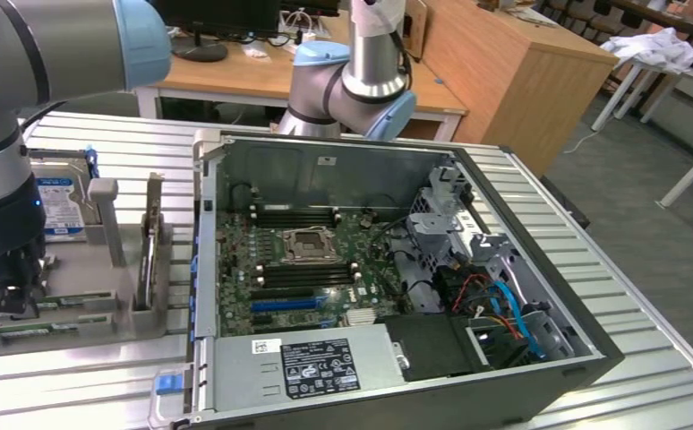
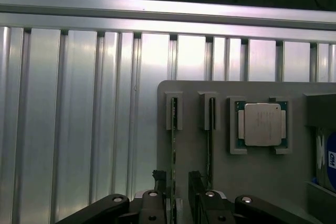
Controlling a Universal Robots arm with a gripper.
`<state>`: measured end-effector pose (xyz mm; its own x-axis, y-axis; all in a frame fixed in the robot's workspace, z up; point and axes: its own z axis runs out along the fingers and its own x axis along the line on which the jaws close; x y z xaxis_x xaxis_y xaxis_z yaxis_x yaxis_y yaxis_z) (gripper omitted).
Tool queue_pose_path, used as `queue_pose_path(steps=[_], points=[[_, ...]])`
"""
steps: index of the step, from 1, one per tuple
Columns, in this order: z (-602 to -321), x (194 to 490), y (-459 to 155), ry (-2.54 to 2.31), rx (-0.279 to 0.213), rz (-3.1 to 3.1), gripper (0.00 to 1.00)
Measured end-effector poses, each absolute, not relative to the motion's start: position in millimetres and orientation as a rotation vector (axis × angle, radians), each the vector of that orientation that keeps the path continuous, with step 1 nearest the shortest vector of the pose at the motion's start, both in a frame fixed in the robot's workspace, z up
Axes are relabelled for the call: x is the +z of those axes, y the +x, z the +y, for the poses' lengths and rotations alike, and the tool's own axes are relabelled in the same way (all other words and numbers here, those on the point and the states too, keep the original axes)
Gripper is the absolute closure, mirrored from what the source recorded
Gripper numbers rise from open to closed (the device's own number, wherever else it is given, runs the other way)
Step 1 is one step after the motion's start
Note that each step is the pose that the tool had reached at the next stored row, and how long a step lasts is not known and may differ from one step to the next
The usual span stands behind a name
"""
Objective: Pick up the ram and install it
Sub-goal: 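Pick up the ram and move it above insertion slot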
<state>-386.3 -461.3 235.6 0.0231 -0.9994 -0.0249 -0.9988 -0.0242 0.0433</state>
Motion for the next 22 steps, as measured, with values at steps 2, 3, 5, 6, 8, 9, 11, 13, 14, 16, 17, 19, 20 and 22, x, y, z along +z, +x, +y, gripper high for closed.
queue_pose_path(steps=[2,3,5,6,8,9,11,13,14,16,17,19,20,22], points=[[-461,236,-386,2.237,-0.075,-2.185,0.69],[-461,235,-386,2.237,-0.075,-2.185,0.69],[-461,234,-386,2.238,-0.075,-2.185,0.69],[-461,233,-386,2.237,-0.075,-2.185,0.69],[-461,231,-386,2.237,-0.075,-2.185,0.69],[-461,231,-386,2.238,-0.075,-2.185,0.69],[-462,229,-386,2.237,-0.075,-2.185,0.69],[-462,227,-386,2.237,-0.075,-2.185,0.69],[-462,227,-386,2.237,-0.075,-2.185,0.69],[-462,225,-386,2.238,-0.075,-2.185,0.69],[-462,224,-386,2.238,-0.075,-2.185,0.69],[-462,223,-386,2.237,-0.075,-2.185,0.69],[-462,222,-386,2.238,-0.075,-2.185,0.69],[-462,221,-386,2.238,-0.075,-2.185,0.69]])
